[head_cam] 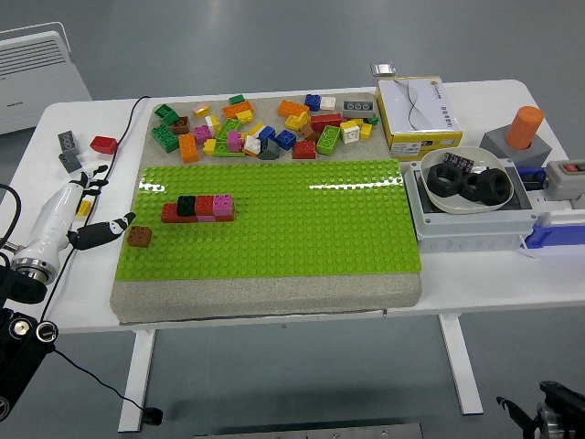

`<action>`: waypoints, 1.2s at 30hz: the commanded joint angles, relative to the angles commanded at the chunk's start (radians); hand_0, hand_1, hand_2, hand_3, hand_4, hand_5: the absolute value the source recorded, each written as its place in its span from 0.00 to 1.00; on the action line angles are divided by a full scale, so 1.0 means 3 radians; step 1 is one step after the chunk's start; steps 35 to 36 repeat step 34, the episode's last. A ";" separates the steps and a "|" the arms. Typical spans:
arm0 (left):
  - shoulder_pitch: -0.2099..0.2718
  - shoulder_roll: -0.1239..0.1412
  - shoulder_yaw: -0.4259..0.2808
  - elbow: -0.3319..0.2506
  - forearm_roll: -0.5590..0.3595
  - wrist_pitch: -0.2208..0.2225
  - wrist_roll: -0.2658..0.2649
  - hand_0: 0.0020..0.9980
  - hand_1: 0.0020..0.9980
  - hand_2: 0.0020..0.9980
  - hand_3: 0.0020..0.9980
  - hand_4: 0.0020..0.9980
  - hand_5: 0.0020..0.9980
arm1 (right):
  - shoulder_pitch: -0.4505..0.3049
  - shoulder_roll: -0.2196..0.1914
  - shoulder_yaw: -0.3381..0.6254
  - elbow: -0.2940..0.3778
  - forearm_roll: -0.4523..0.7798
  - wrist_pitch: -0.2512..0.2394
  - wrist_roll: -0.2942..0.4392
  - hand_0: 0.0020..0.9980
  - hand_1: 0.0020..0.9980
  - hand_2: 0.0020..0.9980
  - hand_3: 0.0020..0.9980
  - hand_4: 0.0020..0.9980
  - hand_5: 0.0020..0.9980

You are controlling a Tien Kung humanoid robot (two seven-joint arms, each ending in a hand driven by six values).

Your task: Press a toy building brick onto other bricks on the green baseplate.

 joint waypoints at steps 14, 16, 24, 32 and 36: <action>-0.0028 -0.0022 0.0015 0.0031 -0.0029 -0.0001 -0.0019 0.85 0.77 0.81 0.91 0.77 0.21 | -0.0084 -0.0049 -0.0256 0.0210 0.0305 -0.0068 0.0000 0.58 0.64 0.74 0.91 1.00 1.00; -0.0034 -0.0025 0.0024 0.0034 -0.0038 -0.0001 -0.0023 0.85 0.77 0.81 0.91 0.76 0.21 | -0.0100 -0.0056 -0.0336 0.0319 0.0422 -0.0136 0.0000 0.57 0.64 0.72 0.93 1.00 1.00; -0.0026 -0.0033 0.0003 0.0054 -0.0059 -0.0016 -0.0041 0.85 0.77 0.81 0.90 0.76 0.20 | -0.0115 -0.0038 -0.0374 0.0388 0.0501 -0.0204 0.0000 0.57 0.63 0.71 0.93 1.00 1.00; -0.0023 -0.0021 -0.0015 0.0068 -0.0087 -0.0065 -0.0092 0.85 0.77 0.81 0.90 0.75 0.19 | -0.0118 -0.0015 -0.0351 0.0318 0.0490 -0.0172 0.0000 0.59 0.63 0.70 0.91 1.00 1.00; -0.0027 -0.0015 -0.0008 0.0071 -0.0106 -0.0100 -0.0126 0.85 0.77 0.81 0.90 0.75 0.19 | -0.0109 -0.0012 -0.0338 0.0300 0.0467 -0.0160 0.0000 0.59 0.63 0.70 0.91 1.00 1.00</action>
